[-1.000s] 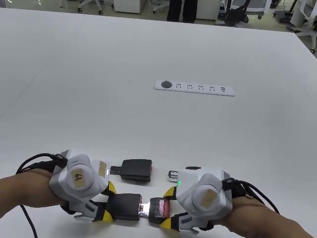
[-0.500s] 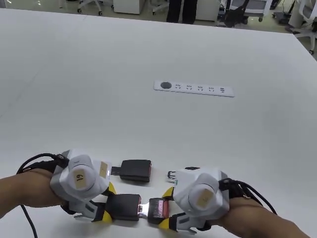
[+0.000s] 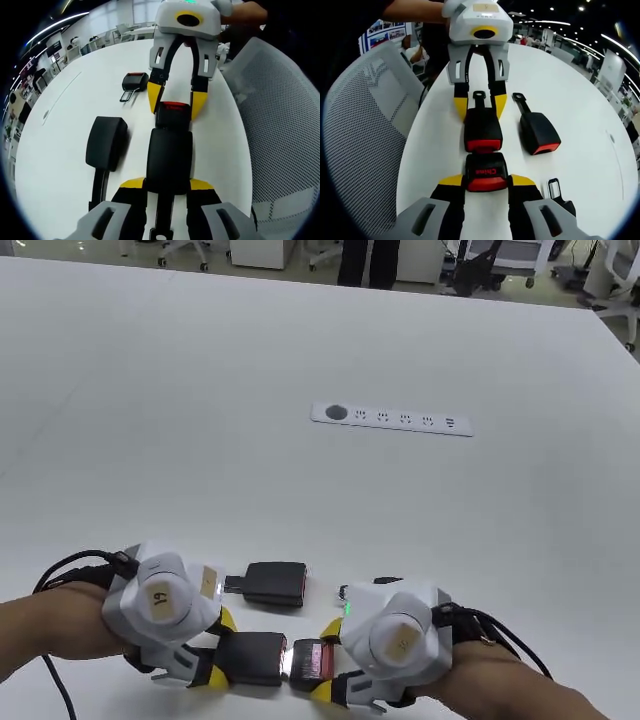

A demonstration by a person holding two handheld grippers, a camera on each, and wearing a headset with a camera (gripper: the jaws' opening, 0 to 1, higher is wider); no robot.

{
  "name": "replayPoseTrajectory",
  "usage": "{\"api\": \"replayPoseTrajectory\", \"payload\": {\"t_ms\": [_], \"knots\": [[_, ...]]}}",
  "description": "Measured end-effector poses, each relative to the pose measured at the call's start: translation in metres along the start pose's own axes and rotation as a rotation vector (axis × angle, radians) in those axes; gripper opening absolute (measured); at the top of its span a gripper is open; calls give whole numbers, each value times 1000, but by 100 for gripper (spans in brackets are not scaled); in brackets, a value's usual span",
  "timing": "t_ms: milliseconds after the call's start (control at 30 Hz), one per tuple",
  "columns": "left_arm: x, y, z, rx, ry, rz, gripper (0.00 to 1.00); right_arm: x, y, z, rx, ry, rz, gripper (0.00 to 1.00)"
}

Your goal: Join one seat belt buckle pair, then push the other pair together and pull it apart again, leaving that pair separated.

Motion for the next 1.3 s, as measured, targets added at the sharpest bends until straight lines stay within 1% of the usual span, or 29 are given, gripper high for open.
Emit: {"api": "replayPoseTrajectory", "payload": {"t_ms": [133, 200, 267, 333, 433, 500, 667, 767, 800, 867, 967, 1067, 1133, 1167, 1200, 1267, 1300], "knots": [[0, -1, 0, -3, 1, 6, 30, 3, 2, 3, -2, -1, -9, 29], [0, -1, 0, 2, 0, 5, 31, 3, 2, 4, 2, 1, -14, 29], [1, 1, 0, 17, 0, -2, 31, 2, 5, 1, 25, 3, -16, 29], [1, 0, 0, 13, 0, 8, 31, 5, 7, 2, 47, -2, -14, 29], [-1, -1, 0, 7, 6, 25, 31, 5, 8, 0, 55, -10, -21, 29], [-1, 0, 1, 7, 8, 27, 31, 5, 8, 1, 58, -12, -20, 29], [1, -3, 1, 1, 7, 61, 31, 5, 8, 1, 58, -10, -17, 29], [1, -8, 2, -35, 8, 65, 31, 4, 4, 2, 39, -2, -9, 29], [1, -8, 2, -37, 9, 64, 31, 4, 4, 1, 43, -2, -1, 29], [0, -5, 2, -34, 11, 59, 31, 3, 5, 1, 50, -4, 7, 29], [-1, 1, 0, -2, 14, 63, 31, 3, 9, -1, 76, -6, -1, 29], [0, -1, 1, 3, 13, 76, 31, 4, 11, -1, 79, -10, -13, 29], [0, -2, 1, -1, 14, 76, 31, 5, 9, 0, 74, -12, -11, 29], [0, -4, 2, -19, 19, 69, 31, 5, 7, 1, 65, -12, -11, 29], [-1, -3, 2, -26, 18, 62, 31, 4, 5, 1, 49, -11, -11, 29], [0, -3, 2, -25, 18, 66, 31, 4, 5, -1, 56, -13, -16, 29], [0, -2, 2, -19, 16, 63, 31, 6, 7, -1, 68, -15, -5, 29]]}}
Point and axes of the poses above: the centre of the closed fingertips' face, and the gripper's own axes: z roughly forward along the fingers, x roughly to its right, y roughly out of its underside, the point moved 10 cm from there along -z, roughly backward along the fingers, and after that the axes turned 8 degrees about -y, right-handed, at the moved point
